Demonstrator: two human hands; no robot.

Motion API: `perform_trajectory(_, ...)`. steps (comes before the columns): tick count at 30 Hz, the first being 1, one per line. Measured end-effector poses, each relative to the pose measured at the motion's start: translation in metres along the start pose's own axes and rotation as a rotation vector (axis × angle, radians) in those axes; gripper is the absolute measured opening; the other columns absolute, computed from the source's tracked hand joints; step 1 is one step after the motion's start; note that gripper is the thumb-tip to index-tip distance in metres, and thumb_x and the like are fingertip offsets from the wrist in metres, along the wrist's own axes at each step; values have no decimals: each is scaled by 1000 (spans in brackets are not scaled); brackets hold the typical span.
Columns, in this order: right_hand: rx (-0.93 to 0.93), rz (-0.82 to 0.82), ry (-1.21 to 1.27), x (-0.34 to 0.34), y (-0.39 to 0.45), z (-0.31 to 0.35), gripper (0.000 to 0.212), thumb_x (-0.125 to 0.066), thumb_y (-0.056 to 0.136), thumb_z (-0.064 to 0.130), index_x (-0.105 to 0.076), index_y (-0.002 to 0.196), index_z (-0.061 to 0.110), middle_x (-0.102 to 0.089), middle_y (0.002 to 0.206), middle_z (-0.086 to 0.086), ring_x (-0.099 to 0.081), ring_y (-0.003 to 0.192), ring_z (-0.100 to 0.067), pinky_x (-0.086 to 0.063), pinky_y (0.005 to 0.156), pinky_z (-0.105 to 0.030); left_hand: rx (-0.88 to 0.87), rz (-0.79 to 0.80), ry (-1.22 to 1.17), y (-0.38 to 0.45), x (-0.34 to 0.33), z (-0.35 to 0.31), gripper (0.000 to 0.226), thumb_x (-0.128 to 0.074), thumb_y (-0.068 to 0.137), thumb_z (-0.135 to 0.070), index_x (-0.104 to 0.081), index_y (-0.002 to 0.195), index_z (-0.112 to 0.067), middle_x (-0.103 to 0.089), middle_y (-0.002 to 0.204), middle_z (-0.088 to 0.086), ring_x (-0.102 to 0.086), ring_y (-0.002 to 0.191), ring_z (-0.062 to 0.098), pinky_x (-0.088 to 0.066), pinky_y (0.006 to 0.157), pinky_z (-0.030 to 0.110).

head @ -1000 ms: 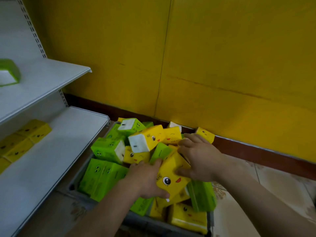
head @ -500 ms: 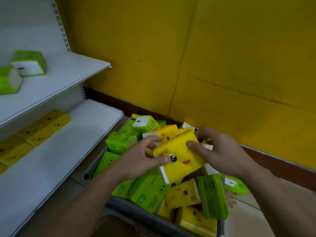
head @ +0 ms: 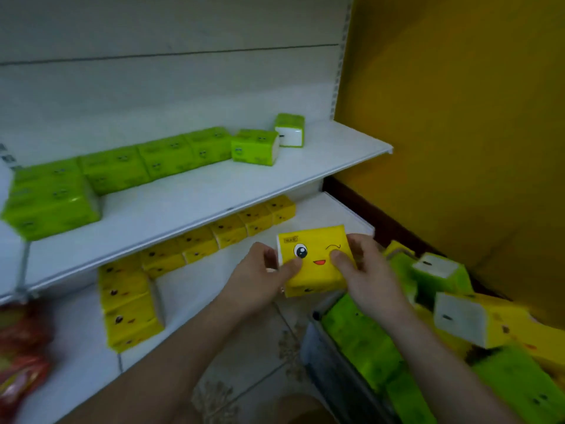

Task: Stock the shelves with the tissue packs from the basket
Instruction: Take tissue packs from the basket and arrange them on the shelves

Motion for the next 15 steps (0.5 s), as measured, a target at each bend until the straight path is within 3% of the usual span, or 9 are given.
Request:
perform_trajectory(3,42,208,-20,-82,7,22,27,-61,94,33,-47,116,38,-58,109,15,-57,99,-10,-44,77,-22,72,-134,34,-1,57,42,48,-73,80,-52,-51,99,-14,-64,94,4,-70,88,28,-56,84,52)
perform_trajectory(5,61,325,-3,-132,7,32,28,-62,93,32,-45,111,44,-55,102,24,-55,94,-5,-41,74,-15,116,-201,70,-2,91,73,49,-69,79,-56,-52,99,-15,-66,95,5,-69,88,28,-56,84,54)
perform_trajectory(9,27,383,35,-217,15,25,30,-62,92,21,-50,110,42,-62,106,12,-60,101,-16,-50,88,-32,190,-233,122,-3,136,136,39,-61,88,-50,-57,112,-20,-65,112,0,-65,100,23,-54,90,47)
perform_trajectory(12,-1,383,8,-275,25,4,34,-60,92,19,-55,124,29,-63,119,3,-59,108,-20,-45,89,-28,212,-274,172,-5,163,178,34,-56,96,-39,-58,123,-20,-65,119,1,-63,106,21,-49,90,30)
perform_trajectory(15,-49,398,-52,-332,39,-26,43,-57,94,26,-50,137,23,-58,131,-2,-55,117,-25,-43,98,-33,262,-361,390,-1,195,226,30,-50,99,-34,-61,124,-22,-65,122,2,-61,107,22,-47,86,28)
Point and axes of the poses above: each hand's wrist, its own y-axis towards the middle knuckle, its own x-axis out of the back of the hand, z = x × y, the point moved 7 cm from there along y, towards the middle knuckle
